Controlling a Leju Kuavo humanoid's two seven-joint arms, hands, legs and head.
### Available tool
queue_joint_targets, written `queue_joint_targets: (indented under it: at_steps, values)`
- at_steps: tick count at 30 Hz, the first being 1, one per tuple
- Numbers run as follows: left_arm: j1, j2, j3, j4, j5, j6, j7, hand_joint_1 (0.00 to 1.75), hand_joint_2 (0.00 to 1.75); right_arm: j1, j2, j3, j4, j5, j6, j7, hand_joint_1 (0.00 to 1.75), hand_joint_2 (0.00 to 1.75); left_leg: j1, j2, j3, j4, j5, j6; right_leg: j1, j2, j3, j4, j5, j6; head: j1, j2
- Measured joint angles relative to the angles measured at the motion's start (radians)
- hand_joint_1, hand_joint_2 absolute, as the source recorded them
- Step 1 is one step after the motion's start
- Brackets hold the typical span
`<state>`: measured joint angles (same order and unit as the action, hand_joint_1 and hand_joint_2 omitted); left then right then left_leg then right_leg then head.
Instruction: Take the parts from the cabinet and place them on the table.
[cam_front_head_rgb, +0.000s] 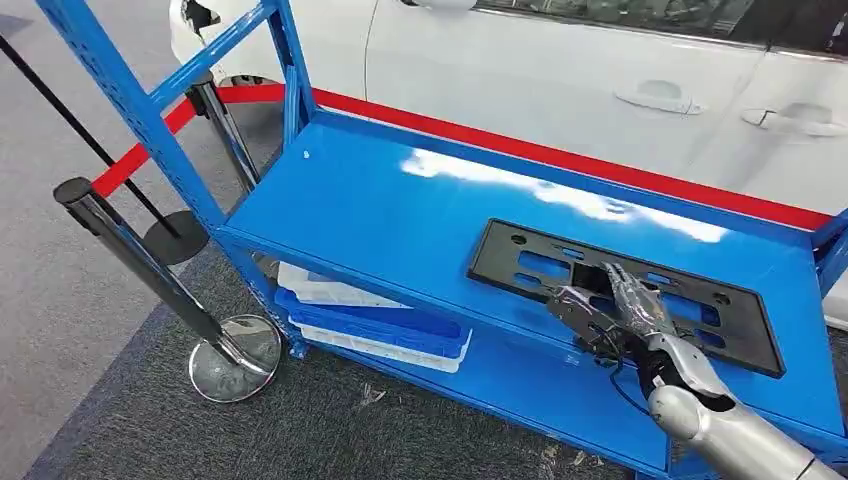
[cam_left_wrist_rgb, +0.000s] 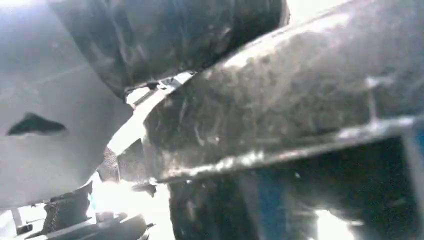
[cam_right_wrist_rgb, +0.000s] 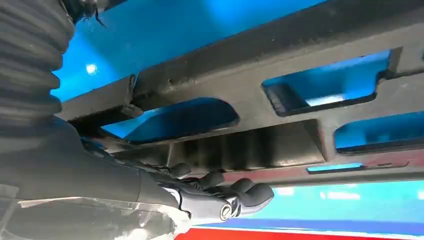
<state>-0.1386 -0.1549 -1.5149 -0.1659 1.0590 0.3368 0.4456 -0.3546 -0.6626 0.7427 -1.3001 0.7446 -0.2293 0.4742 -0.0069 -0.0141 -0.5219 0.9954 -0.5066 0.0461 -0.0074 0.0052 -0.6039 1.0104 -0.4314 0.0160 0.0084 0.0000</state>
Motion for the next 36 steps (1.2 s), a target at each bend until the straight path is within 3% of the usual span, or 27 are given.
queue_joint_targets:
  at_steps: [3, 11, 15, 26, 29, 31, 32, 33, 36]
  values:
    - [0.0, 0.0, 0.0, 0.0, 0.002, 0.0, 0.0, 0.0, 0.0, 0.0, 0.0, 0.001, 0.0, 0.003, -0.016, 0.007, 0.0, 1.75, 0.0, 0.0, -0.001, -0.003, 0.001, -0.01, 0.0, 0.0, 0.001, 0.0, 0.0, -0.001, 0.0, 0.0]
    - [0.001, 0.002, 0.0, 0.0, 0.003, -0.023, -0.002, 0.0, 0.0, 0.006, 0.0, -0.024, 0.0, 0.043, -0.184, 0.004, 0.0, 1.75, 0.0, 0.0, -0.001, -0.004, 0.002, -0.013, -0.001, -0.001, 0.003, 0.0, 0.0, -0.001, 0.0, 0.0]
    - [0.001, 0.002, 0.0, 0.0, 0.003, -0.037, -0.006, 0.0, 0.0, 0.016, 0.001, -0.058, 0.0, 0.072, -0.221, -0.001, 0.0, 1.75, -0.001, 0.0, -0.001, -0.003, 0.002, -0.013, -0.002, -0.001, 0.003, 0.0, 0.0, -0.001, 0.0, 0.0]
    - [0.001, 0.002, 0.0, 0.0, 0.003, -0.038, -0.008, 0.0, 0.0, 0.033, 0.001, -0.095, 0.002, 0.088, -0.217, -0.01, 0.0, 1.75, -0.002, 0.0, -0.001, -0.002, 0.0, -0.013, -0.002, -0.001, 0.003, -0.001, 0.0, -0.001, 0.0, 0.0]
    - [0.001, 0.002, 0.0, 0.0, 0.002, -0.038, -0.013, 0.0, 0.0, 0.034, 0.001, -0.097, 0.011, 0.127, -0.153, -0.006, 0.0, 1.75, -0.002, 0.0, -0.001, -0.002, 0.0, -0.013, -0.002, -0.001, 0.003, -0.001, 0.0, -0.001, 0.0, 0.0]
    - [0.001, 0.003, 0.0, 0.0, 0.002, -0.034, -0.016, 0.0, 0.0, 0.033, 0.001, -0.097, 0.028, 0.163, -0.059, -0.005, 0.0, 1.75, -0.002, 0.0, -0.002, -0.002, 0.0, -0.013, -0.002, -0.001, 0.003, -0.001, 0.0, -0.001, 0.0, 0.0]
    - [0.001, 0.003, 0.0, 0.0, 0.001, -0.031, -0.018, 0.0, 0.0, 0.032, 0.002, -0.095, 0.039, 0.166, -0.007, -0.005, 0.14, 1.75, -0.002, 0.0, -0.002, -0.002, 0.0, -0.013, -0.002, -0.001, 0.003, -0.001, 0.0, -0.001, 0.0, 0.0]
    - [0.001, 0.003, 0.0, 0.0, 0.001, -0.029, -0.018, 0.0, 0.0, 0.031, 0.002, -0.092, 0.049, 0.164, 0.033, -0.004, 1.68, 1.75, -0.002, 0.0, -0.002, -0.002, 0.0, -0.013, -0.002, -0.002, 0.003, -0.001, 0.0, -0.001, 0.0, 0.0]
    - [0.0, 0.003, 0.0, 0.0, 0.002, -0.024, -0.018, 0.0, 0.0, 0.006, 0.011, -0.069, 0.073, 0.162, 0.109, 0.005, 1.75, 1.75, -0.001, 0.001, 0.0, -0.002, 0.0, -0.013, -0.002, 0.0, 0.004, -0.001, 0.0, -0.001, 0.0, 0.0]
